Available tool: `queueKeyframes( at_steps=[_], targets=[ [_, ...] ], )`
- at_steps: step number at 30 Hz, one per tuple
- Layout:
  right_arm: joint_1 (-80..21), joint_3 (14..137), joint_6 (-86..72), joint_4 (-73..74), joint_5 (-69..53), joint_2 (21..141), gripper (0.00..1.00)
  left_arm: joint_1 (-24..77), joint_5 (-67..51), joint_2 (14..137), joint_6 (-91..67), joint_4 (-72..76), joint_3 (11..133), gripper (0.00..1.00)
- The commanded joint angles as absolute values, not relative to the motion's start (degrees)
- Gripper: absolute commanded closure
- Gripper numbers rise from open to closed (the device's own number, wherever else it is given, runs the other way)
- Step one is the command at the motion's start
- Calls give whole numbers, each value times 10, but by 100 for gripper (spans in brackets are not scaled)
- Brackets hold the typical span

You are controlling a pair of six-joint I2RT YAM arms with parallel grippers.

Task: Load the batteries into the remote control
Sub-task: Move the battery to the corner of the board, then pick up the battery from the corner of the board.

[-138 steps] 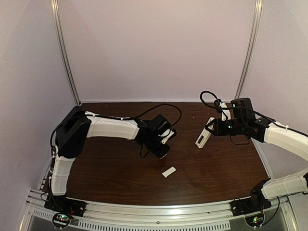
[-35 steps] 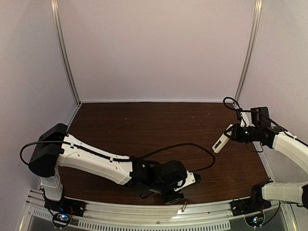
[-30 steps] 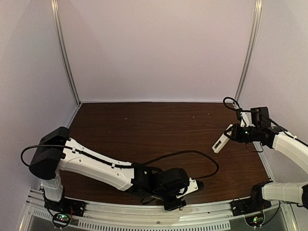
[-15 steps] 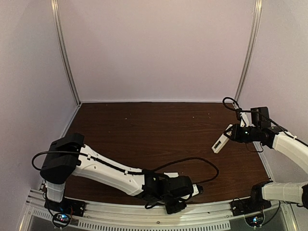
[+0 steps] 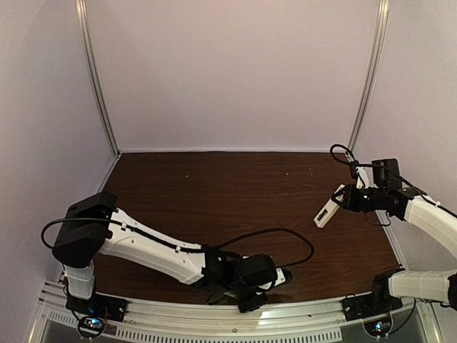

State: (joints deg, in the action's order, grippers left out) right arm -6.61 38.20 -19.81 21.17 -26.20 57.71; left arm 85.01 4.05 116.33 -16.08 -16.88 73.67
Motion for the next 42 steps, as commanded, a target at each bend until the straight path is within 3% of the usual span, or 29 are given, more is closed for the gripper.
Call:
queueKeyframes(
  at_steps=[1, 11, 21, 34, 42],
  targets=[
    [-62, 374, -195, 197, -270, 575, 100, 836, 43, 1144, -155, -191, 705, 56],
    [-62, 374, -195, 195, -274, 576, 100, 828, 44, 1094, -187, -194, 644, 52],
    [-62, 373, -194, 192, -276, 579, 100, 807, 70, 1001, -229, -195, 587, 37],
    [-62, 370, -198, 184, -309, 584, 100, 829, 0, 1014, -177, -165, 590, 41],
    [-64, 339, -237, 123, -418, 587, 100, 834, 53, 1066, -184, -187, 623, 51]
  ],
)
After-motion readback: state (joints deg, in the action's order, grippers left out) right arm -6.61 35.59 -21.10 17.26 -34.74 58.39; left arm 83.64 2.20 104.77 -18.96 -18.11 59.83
